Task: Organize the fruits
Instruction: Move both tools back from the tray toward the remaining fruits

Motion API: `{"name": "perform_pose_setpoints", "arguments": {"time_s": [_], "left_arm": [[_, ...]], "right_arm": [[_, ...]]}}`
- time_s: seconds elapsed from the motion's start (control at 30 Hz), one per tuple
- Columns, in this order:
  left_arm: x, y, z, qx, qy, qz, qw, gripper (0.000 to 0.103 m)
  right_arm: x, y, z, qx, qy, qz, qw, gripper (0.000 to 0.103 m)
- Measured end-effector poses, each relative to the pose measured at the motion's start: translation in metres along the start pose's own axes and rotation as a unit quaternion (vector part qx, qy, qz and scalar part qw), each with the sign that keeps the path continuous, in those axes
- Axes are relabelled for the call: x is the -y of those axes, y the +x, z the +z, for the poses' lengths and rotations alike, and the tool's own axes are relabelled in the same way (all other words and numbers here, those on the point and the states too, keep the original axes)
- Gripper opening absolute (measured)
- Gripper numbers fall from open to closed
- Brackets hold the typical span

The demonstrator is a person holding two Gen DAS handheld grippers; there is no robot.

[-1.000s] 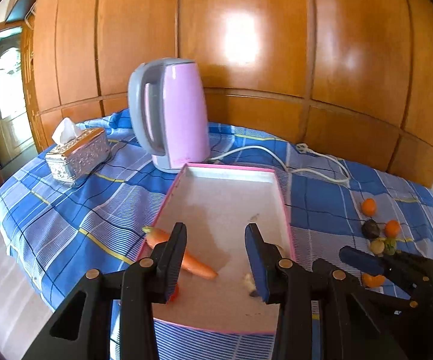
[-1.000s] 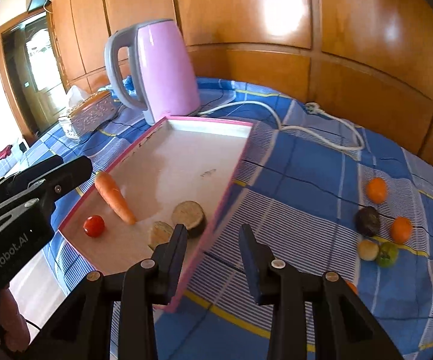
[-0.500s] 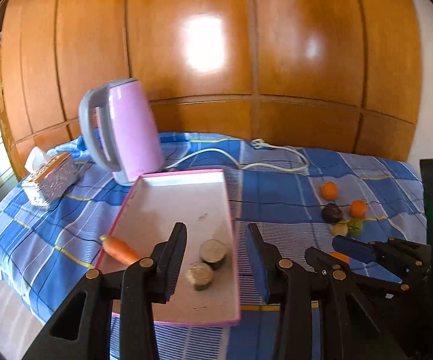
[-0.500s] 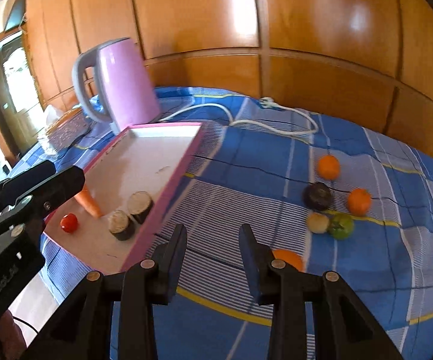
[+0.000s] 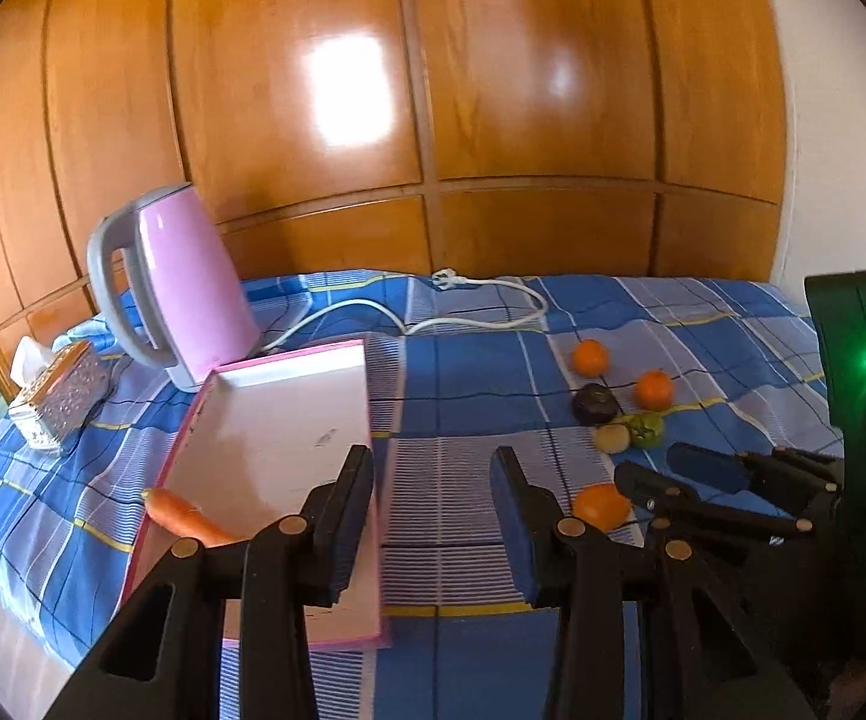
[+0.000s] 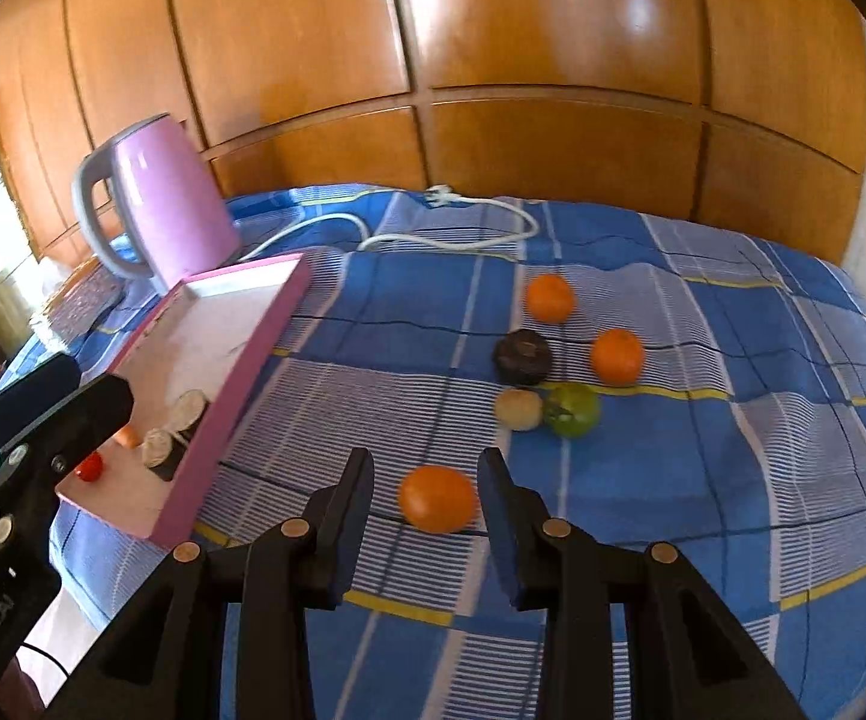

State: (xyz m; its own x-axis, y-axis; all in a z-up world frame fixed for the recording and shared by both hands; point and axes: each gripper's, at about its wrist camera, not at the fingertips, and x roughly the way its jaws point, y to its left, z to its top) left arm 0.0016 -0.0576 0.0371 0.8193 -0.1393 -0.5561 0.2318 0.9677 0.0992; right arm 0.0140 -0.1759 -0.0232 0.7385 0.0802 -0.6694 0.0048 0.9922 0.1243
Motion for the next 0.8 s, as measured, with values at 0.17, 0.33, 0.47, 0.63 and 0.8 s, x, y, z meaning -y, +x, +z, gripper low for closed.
{"name": "perform_pose_setpoints", "arguments": {"time_s": [0.17, 0.33, 0.47, 0.63, 0.8], "left_arm": [[0.011, 0.003, 0.0, -0.004, 0.012, -0.008, 0.9999, 0.041], [0.021, 0.006, -0.002, -0.009, 0.021, -0.014, 0.9996, 0.041], [0.028, 0.009, -0.002, -0.013, 0.029, -0.018, 0.9993, 0.041], [0.034, 0.013, -0.002, -0.018, 0.036, -0.023, 0.9989, 0.041], [0.039, 0.017, -0.003, -0.023, 0.042, -0.026, 0.9985, 0.041]], "right_arm": [[0.018, -0.001, -0.003, 0.001, 0.019, -0.014, 1.0, 0.036], [0.032, -0.002, -0.006, 0.001, 0.033, -0.025, 0.999, 0.036], [0.04, -0.001, -0.008, 0.001, 0.04, -0.032, 0.999, 0.036], [0.052, 0.0, -0.012, -0.004, 0.052, -0.04, 0.998, 0.036], [0.061, 0.001, -0.015, -0.007, 0.062, -0.045, 0.997, 0.036]]}}
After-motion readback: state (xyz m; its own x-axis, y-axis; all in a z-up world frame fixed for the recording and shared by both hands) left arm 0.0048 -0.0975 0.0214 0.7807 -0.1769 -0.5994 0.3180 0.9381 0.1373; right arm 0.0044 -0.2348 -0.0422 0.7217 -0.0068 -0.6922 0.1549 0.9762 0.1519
